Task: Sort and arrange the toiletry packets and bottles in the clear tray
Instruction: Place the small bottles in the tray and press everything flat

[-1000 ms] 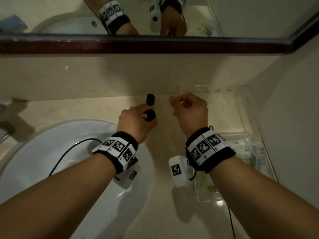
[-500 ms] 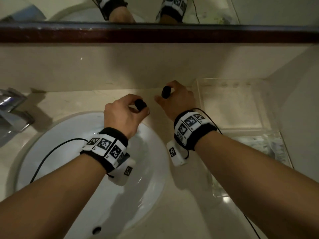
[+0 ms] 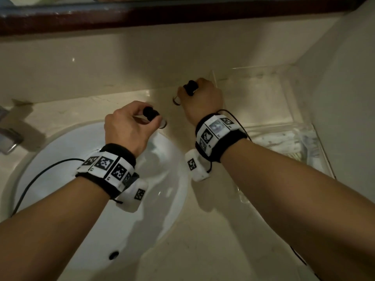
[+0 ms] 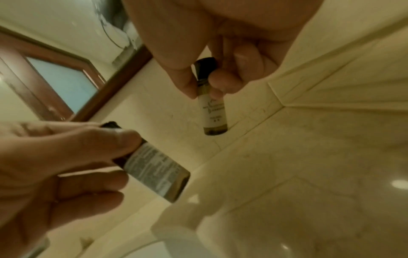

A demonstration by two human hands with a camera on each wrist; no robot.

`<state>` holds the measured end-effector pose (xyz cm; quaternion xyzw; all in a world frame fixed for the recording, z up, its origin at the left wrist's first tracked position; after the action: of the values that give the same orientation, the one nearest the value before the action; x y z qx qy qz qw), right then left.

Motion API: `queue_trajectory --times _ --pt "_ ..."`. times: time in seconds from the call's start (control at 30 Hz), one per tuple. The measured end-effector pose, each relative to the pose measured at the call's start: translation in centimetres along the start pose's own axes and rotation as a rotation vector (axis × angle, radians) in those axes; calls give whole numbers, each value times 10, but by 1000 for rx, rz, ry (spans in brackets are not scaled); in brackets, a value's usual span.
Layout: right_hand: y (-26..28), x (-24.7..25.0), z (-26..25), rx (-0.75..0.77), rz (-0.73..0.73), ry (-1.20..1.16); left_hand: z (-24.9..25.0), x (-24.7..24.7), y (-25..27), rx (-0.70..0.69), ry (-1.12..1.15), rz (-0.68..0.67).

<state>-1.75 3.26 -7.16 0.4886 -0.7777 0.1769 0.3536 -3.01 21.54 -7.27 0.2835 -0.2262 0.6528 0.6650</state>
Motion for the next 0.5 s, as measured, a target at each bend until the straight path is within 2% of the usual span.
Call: queue_trajectory --times 0.17,0.33,0.5 --pt "21 57 25 -16 173 -125 33 -19 17 -60 67 -93" --pt "39 120 84 -95 314 -161 68 -52 38 -172 51 -220" --pt "61 161 141 -228 327 -233 97 -92 63 -238 137 -314"
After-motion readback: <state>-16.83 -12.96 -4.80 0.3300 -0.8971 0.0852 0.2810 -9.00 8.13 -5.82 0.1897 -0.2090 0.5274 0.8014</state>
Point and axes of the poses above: each hand's wrist, its own y-axis away from the middle knuckle, its own x-axis out of the back of the hand, z = x × y, the point moved 2 cm from there along -y, towards the middle knuckle, and after that the axes turned 3 degrees about x, right-handed, at the moved point
